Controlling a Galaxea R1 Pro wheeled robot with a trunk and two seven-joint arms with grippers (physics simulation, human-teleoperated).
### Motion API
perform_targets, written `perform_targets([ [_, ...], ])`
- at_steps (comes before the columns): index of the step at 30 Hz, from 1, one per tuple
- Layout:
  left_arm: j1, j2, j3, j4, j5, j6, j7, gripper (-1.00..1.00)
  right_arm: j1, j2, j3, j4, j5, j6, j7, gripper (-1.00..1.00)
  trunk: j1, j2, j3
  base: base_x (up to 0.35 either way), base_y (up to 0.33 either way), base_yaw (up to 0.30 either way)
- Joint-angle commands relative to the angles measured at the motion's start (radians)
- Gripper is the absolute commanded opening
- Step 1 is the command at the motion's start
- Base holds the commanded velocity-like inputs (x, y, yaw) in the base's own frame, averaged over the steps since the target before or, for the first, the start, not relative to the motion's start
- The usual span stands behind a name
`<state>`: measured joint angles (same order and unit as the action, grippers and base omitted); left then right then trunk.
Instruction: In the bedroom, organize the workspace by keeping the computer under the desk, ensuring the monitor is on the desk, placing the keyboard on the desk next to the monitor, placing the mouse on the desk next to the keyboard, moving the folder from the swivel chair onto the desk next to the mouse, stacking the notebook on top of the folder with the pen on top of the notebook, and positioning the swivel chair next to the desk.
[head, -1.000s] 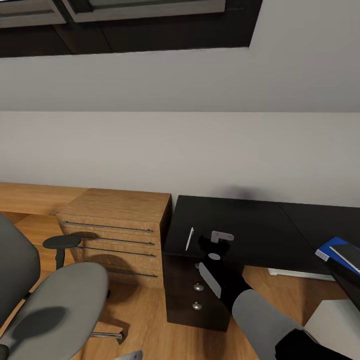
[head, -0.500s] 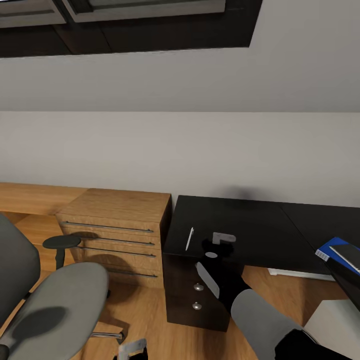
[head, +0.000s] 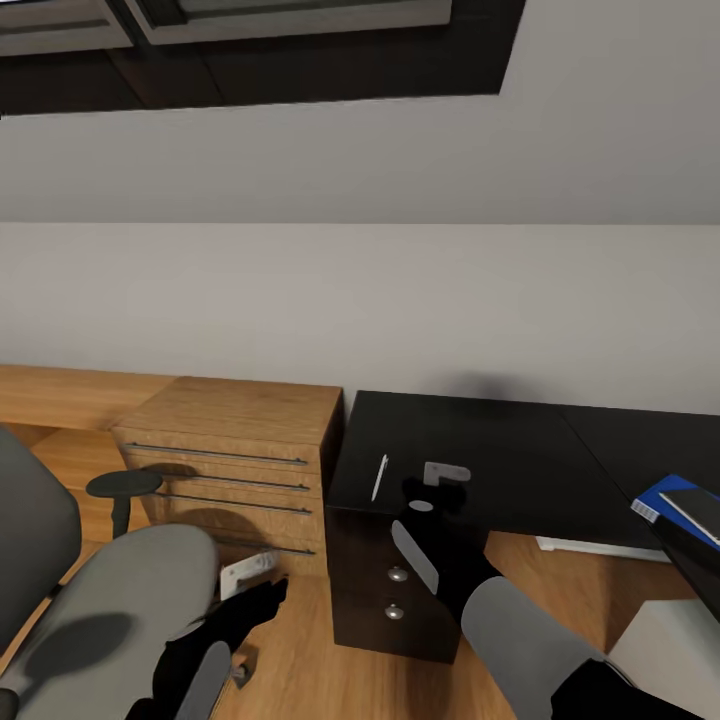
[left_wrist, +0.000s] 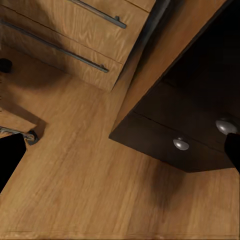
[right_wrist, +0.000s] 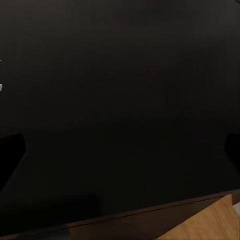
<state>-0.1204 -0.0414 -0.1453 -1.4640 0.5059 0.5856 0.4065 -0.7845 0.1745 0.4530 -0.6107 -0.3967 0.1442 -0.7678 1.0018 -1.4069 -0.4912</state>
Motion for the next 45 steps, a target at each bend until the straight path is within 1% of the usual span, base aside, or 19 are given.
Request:
perform_targets([
  [1,-0.001,0.001,0.003,0.008,0.013,0.004,0.009,1.00,-0.001,0.000,0.003,-0.001,-0.001,0.009,-0.006,1.00,0.000,-0.001,-0.001,0.000,0.000,0.079],
  [2,-0.001,0.003,0.007,0.016,0.015,0.006,0.009,1.00,-0.001,0.000,0.003,-0.001,-0.001,0.009,-0.005,1.00,0.000,-0.001,-0.001,0.000,0.000,0.098],
  [3,-0.001,0.005,0.022,0.027,0.018,0.009,0.008,1.00,-0.001,0.000,0.003,0.000,-0.001,0.008,-0.004,1.00,0.000,-0.001,-0.001,0.000,0.000,0.170],
  [9,-0.001,0.003,0.041,0.025,0.019,0.011,0.008,1.00,-0.001,0.000,0.004,0.000,-0.001,0.010,-0.002,1.00,0.000,-0.001,-0.001,0.000,0.000,0.230],
  [12,-0.001,0.003,0.041,0.025,0.019,0.010,0.008,1.00,-0.001,0.000,0.004,0.001,-0.001,0.010,0.000,1.00,0.000,-0.001,-0.002,0.000,0.000,0.269],
  [17,-0.001,0.002,0.041,0.028,0.019,0.010,0.010,1.00,-0.001,0.000,0.003,0.002,0.002,0.013,0.042,1.00,0.000,-0.001,-0.005,0.000,0.000,0.270],
  [30,-0.001,0.005,0.045,0.028,0.017,0.010,0.009,1.00,-0.001,0.000,0.003,0.003,0.005,0.016,0.052,1.00,0.000,-0.001,-0.014,0.007,0.000,0.262],
  [35,-0.001,0.006,0.045,0.025,0.017,0.010,0.009,1.00,-0.001,-0.001,0.002,0.005,0.006,0.015,0.053,1.00,0.000,-0.001,-0.016,0.250,0.000,0.097],
  [36,-0.001,0.000,0.043,0.020,0.017,0.015,0.006,1.00,-0.004,-0.007,-0.004,0.011,0.000,0.010,0.059,1.00,0.000,-0.001,-0.016,0.000,0.000,0.000],
  [38,-0.001,-0.011,0.043,0.008,0.018,0.012,0.007,1.00,-0.001,-0.018,-0.015,0.022,0.004,-0.001,0.070,1.00,0.000,-0.001,-0.016,0.000,0.000,0.000],
  [40,-0.001,-0.012,0.043,-0.003,0.018,0.012,0.007,1.00,-0.001,-0.029,-0.026,0.033,0.004,-0.006,0.082,1.00,0.000,-0.001,-0.016,0.000,0.000,0.000],
  [42,-0.001,-0.018,0.044,-0.014,0.018,0.012,0.007,1.00,0.000,-0.022,-0.018,0.037,0.007,-0.005,0.070,1.00,0.000,-0.001,-0.016,0.000,0.000,0.000],
  [45,-0.001,-0.024,0.044,-0.031,0.020,0.012,0.008,1.00,0.001,-0.035,-0.003,0.034,0.007,-0.013,0.053,1.00,0.000,-0.001,-0.016,0.000,0.000,0.000],
])
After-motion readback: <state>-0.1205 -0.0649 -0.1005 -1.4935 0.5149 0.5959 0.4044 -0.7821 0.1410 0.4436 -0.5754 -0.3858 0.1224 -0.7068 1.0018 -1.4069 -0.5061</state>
